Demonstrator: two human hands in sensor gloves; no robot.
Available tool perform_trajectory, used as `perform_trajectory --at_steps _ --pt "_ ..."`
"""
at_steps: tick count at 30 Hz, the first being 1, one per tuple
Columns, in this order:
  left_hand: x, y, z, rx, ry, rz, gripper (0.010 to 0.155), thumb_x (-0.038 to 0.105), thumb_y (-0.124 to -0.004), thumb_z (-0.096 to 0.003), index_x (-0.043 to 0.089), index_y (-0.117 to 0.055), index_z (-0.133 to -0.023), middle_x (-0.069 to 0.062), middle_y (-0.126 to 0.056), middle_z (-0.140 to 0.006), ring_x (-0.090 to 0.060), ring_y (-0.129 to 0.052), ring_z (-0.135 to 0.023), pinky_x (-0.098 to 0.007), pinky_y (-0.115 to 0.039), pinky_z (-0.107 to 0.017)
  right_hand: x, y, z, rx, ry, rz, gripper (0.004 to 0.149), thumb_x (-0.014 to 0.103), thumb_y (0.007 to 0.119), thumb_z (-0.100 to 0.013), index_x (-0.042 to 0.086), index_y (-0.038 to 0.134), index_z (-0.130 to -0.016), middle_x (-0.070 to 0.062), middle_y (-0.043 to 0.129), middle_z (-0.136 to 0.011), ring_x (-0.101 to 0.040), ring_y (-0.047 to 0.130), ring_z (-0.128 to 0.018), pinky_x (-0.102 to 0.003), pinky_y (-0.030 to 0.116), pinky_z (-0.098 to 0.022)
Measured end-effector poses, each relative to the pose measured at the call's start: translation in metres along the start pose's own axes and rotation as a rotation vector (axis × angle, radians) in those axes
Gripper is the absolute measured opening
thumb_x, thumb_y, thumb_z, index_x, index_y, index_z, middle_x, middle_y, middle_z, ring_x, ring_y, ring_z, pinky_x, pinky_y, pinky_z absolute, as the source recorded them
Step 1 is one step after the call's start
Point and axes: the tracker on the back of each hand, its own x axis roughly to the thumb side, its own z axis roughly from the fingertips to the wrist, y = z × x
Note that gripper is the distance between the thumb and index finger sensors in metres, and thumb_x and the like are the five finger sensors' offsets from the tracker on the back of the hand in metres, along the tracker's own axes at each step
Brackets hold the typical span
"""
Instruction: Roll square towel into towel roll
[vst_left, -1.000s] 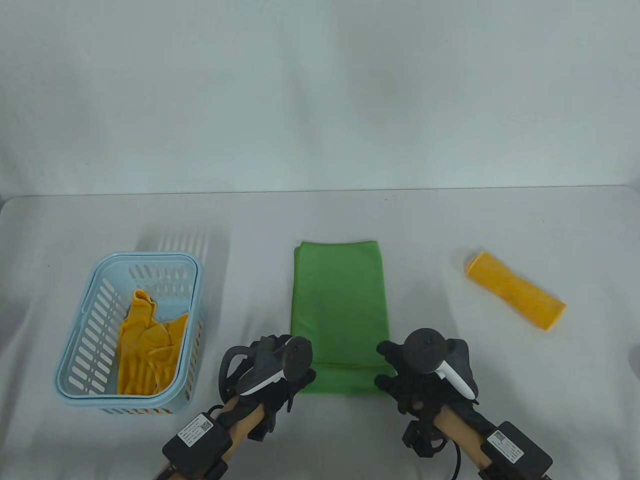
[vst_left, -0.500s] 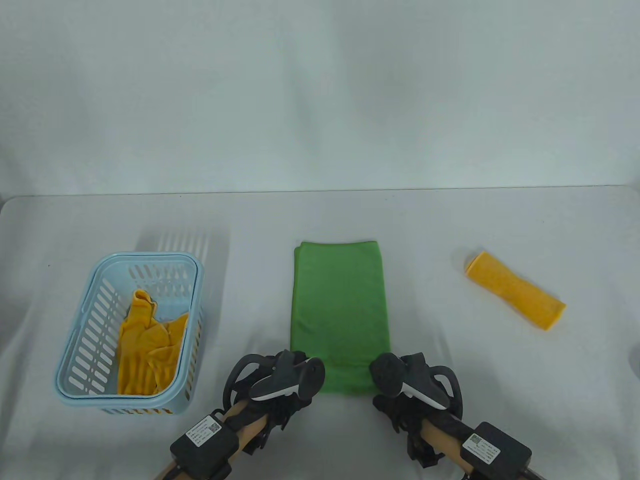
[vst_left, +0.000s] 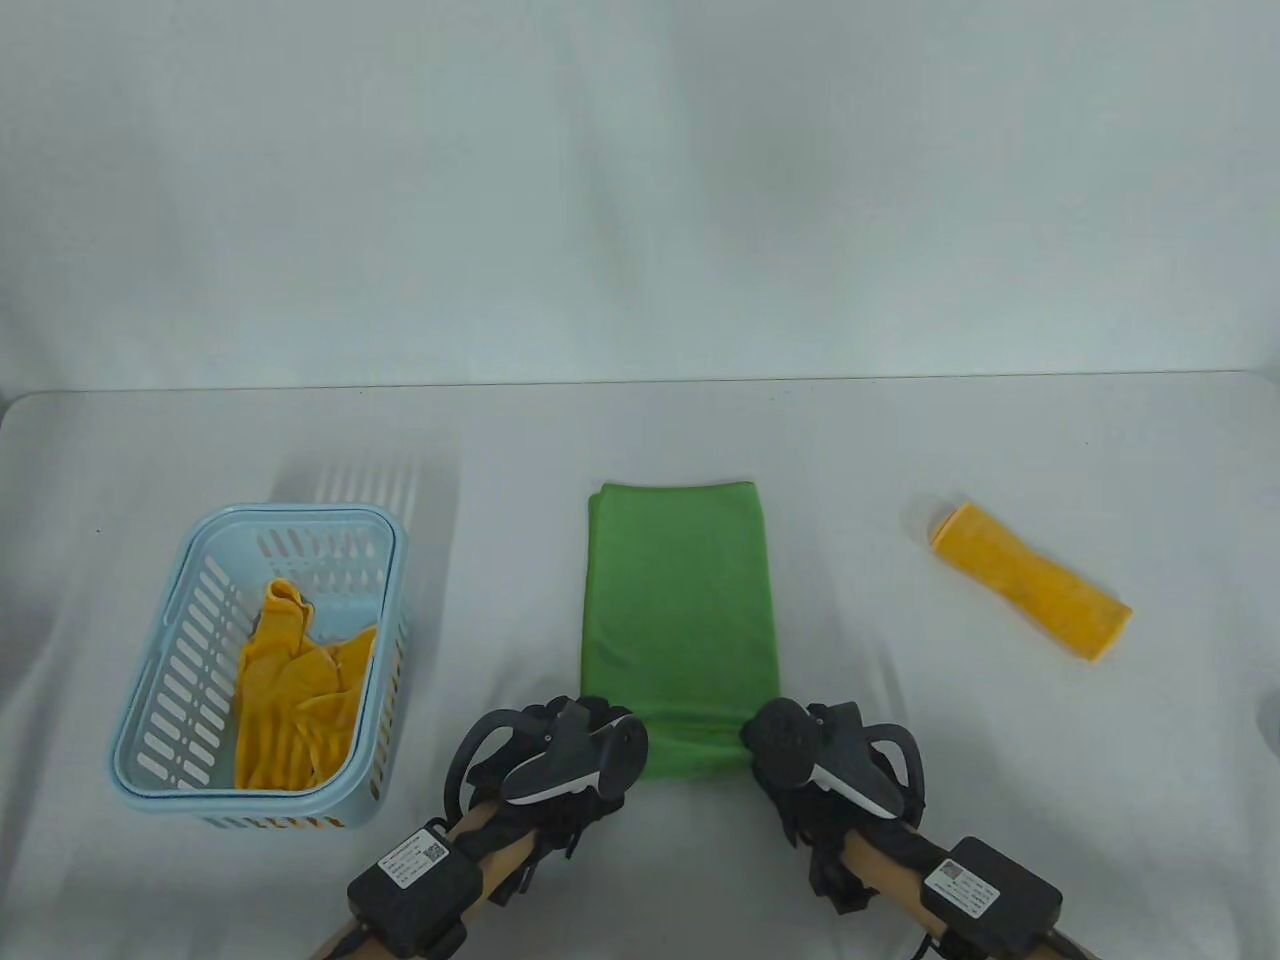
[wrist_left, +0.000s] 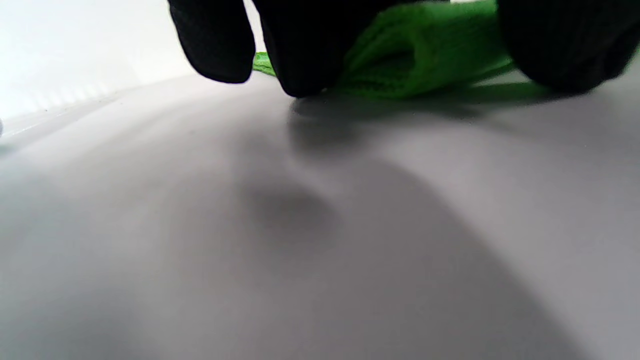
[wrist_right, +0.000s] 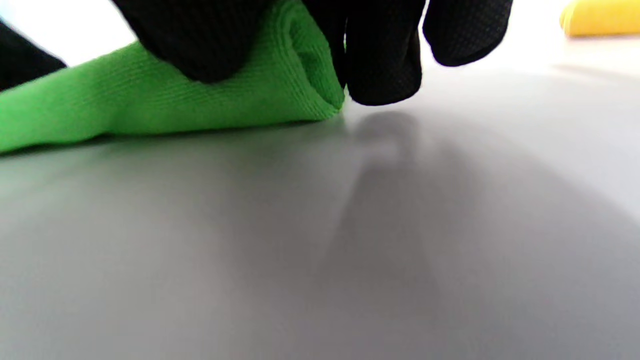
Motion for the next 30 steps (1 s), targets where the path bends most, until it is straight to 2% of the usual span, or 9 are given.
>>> perform_trajectory --at_steps 5,9,13,19,24,27,29,30 --pt "0.001 0.002 -0.002 0.013 -0.007 -0.007 0.082 0.057 -0.077 -0.0327 0.034 -0.044 -0.105 0.005 -0.054 -0.108 -0.021 -0.072 -0.097 -0.051 -0.063 -0.075 -0.02 -0.005 -0.009 0.067 0.031 -0.207 0.046 0.044 0.077 -0.036 0.034 0.081 -0.08 0.007 0.085 -0.088 -0.026 0.084 -0.083 -0.052 0.069 -0.063" --pt "-0.003 0.01 0.0 0.051 0.001 0.03 0.069 0.047 -0.075 -0.0382 0.036 -0.053 -0.102 0.007 -0.067 -0.105 -0.019 -0.083 -0.092 -0.05 -0.067 -0.074 -0.024 -0.007 -0.012 0.09 0.039 -0.247 0.046 0.045 0.076 -0.036 0.034 0.081 -0.081 0.006 0.085 -0.087 -0.026 0.083 -0.082 -0.052 0.069 -0.063" --pt "-0.01 0.018 0.003 0.068 0.007 0.116 0.06 0.043 -0.075 -0.0395 0.036 -0.064 -0.099 0.009 -0.083 -0.097 -0.018 -0.092 -0.087 -0.049 -0.071 -0.071 -0.026 -0.008 -0.011 0.122 0.01 -0.274 0.046 0.045 0.076 -0.036 0.034 0.081 -0.081 0.004 0.087 -0.085 -0.027 0.084 -0.081 -0.054 0.068 -0.062" --pt "-0.022 0.023 0.007 -0.019 -0.016 0.267 0.057 0.043 -0.077 -0.0386 0.033 -0.073 -0.095 0.01 -0.096 -0.085 -0.018 -0.102 -0.075 -0.048 -0.076 -0.067 -0.028 -0.008 -0.01 0.212 -0.021 -0.315 0.047 0.047 0.074 -0.037 0.033 0.079 -0.082 0.003 0.092 -0.078 -0.027 0.088 -0.074 -0.054 0.069 -0.061" --pt "-0.033 0.015 -0.001 -0.052 0.05 0.384 0.057 0.045 -0.076 -0.0387 0.034 -0.073 -0.094 0.011 -0.094 -0.082 -0.018 -0.099 -0.074 -0.048 -0.075 -0.066 -0.033 -0.004 -0.013 0.183 0.021 -0.354 0.051 0.05 0.072 -0.036 0.031 0.077 -0.083 0.002 0.092 -0.076 -0.027 0.088 -0.069 -0.053 0.07 -0.059" --pt "-0.036 0.013 -0.004 -0.054 0.083 0.417 0.057 0.046 -0.076 -0.0385 0.034 -0.074 -0.094 0.012 -0.094 -0.08 -0.017 -0.099 -0.071 -0.048 -0.075 -0.066 -0.033 -0.004 -0.012 0.21 0.007 -0.354 0.064 0.06 0.074 -0.03 0.032 0.071 -0.088 0.002 0.089 -0.08 -0.027 0.086 -0.072 -0.053 0.068 -0.061" --pt "-0.037 0.012 -0.005 -0.053 0.09 0.431 0.057 0.046 -0.076 -0.0383 0.033 -0.074 -0.093 0.012 -0.094 -0.079 -0.017 -0.099 -0.07 -0.047 -0.075 -0.065 -0.032 -0.003 -0.011 0.224 0.006 -0.324 0.065 0.058 0.078 -0.03 0.033 0.068 -0.089 0.004 0.087 -0.082 -0.026 0.084 -0.073 -0.053 0.067 -0.062" --pt "-0.037 0.012 -0.005 -0.055 0.088 0.43 0.056 0.046 -0.076 -0.0383 0.033 -0.075 -0.093 0.012 -0.094 -0.079 -0.017 -0.1 -0.069 -0.047 -0.076 -0.065 -0.031 -0.003 -0.011 0.213 0.013 -0.313 0.061 0.053 0.08 -0.031 0.033 0.069 -0.088 0.005 0.087 -0.081 -0.025 0.084 -0.073 -0.053 0.067 -0.061"
